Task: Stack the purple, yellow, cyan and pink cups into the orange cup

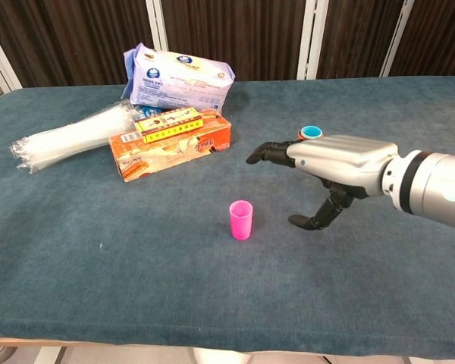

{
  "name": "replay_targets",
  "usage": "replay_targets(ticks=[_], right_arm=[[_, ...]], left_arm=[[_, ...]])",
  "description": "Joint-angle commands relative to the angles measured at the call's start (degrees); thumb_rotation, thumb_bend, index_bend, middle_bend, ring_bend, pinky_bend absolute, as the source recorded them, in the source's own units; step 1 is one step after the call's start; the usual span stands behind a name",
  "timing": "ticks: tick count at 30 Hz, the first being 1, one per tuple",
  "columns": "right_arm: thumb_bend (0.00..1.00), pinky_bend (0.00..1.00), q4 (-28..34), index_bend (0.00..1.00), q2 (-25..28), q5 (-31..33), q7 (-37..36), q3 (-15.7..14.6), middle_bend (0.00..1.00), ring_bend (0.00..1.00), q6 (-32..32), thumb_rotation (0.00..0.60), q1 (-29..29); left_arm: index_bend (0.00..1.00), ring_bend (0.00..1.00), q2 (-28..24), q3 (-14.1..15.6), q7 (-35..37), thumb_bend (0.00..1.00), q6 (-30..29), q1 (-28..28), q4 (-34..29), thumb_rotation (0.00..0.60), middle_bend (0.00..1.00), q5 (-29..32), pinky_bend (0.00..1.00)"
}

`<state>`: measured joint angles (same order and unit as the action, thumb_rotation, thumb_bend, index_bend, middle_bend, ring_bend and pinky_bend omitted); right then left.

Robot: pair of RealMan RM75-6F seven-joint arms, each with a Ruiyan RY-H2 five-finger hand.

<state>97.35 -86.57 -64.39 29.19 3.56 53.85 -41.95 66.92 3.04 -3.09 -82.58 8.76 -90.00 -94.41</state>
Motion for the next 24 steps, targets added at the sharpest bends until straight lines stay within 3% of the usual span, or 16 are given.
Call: replay_targets(ticks=[1, 12, 24], right_arm=[[0.48, 0.00, -0.19, 0.17, -1.05, 0.38, 1.44, -0.55, 0.00, 0.00, -0.16, 0.600, -0.30], [0.48, 0.00, -5.49, 0.42, -7.16, 3.80, 4.27, 1.37, 0.00, 0.00, 0.04, 0.600, -2.16], [0.48, 0.00, -8.86, 0.45, -11.45, 5.45, 4.23, 2.97, 0.00, 0.00, -0.21, 0.600, -3.80]], left_arm=[[0.00, 0.00, -0.27, -0.05, 0.40, 0.46, -0.46, -0.19, 0.00, 0.600, 0.00, -0.09, 0.05], [0.00, 0.00, -0.65, 0.03, 0.94, 0.46, -1.00, -0.44, -0.06, 0.600, 0.00, -0.45, 0.05], [0.00, 0.00, -1.05, 0.01, 1.59, 0.46, -1.55, -0.68, -0.13, 0.600, 0.00, -0.69, 0.05]])
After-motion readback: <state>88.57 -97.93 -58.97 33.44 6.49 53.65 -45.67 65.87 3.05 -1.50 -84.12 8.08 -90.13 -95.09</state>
